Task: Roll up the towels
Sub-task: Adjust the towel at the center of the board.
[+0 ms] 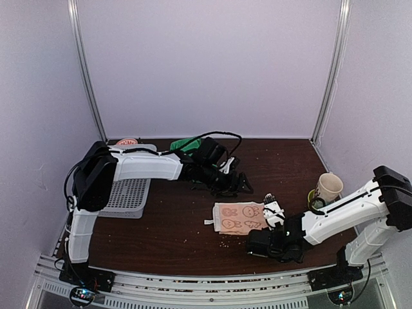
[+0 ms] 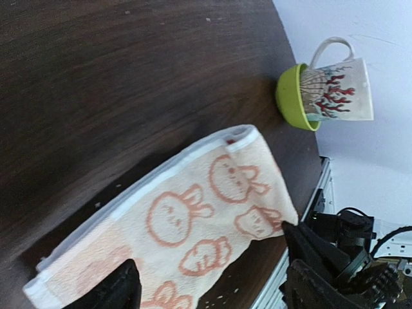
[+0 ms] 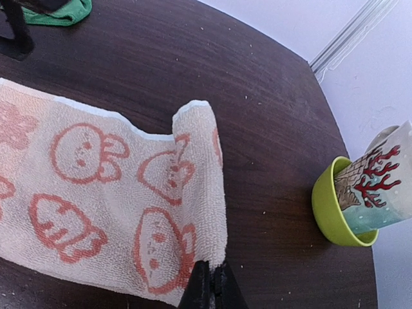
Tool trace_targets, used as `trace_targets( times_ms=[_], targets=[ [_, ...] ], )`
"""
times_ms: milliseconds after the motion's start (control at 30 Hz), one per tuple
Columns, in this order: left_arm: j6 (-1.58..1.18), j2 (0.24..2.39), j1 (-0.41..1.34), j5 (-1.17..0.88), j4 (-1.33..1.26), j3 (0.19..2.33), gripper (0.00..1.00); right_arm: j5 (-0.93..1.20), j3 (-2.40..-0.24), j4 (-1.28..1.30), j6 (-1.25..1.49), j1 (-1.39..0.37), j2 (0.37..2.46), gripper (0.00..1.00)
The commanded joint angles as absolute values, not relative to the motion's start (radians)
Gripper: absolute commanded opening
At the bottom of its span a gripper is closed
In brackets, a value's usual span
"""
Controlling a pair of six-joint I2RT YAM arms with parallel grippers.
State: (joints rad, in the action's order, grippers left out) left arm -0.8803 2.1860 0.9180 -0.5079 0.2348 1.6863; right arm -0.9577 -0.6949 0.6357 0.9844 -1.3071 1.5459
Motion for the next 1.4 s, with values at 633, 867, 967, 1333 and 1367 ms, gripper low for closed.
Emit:
trace_targets(
  times_ms=[633,867,967,1333,1367],
  targets=[
    [-0.748,1.799,0.893,-0.185,0.383,1.296,0.79,-0.699,-0.794,0.805,0.985,-1.277,1.233,0.69],
    [-0.813,1.856,0.893,-0.263,0.322,1.231,0.80,-0.423,-0.774,0.520,0.895,-1.128,1.167,0.69],
    [-0.834,1.904,0.893,-0.297,0.295,1.235,0.80,-0.337,-0.755,0.423,0.893,-1.084,1.180,0.67],
    [-0.882,2.069,0.922,-0.384,0.296,1.367,0.81,-0.216,-0.687,0.296,0.921,-1.003,1.209,0.65],
    [-0.881,2.081,0.926,-0.391,0.303,1.380,0.81,-0.209,-0.679,0.285,0.925,-0.998,1.210,0.65]
  ],
)
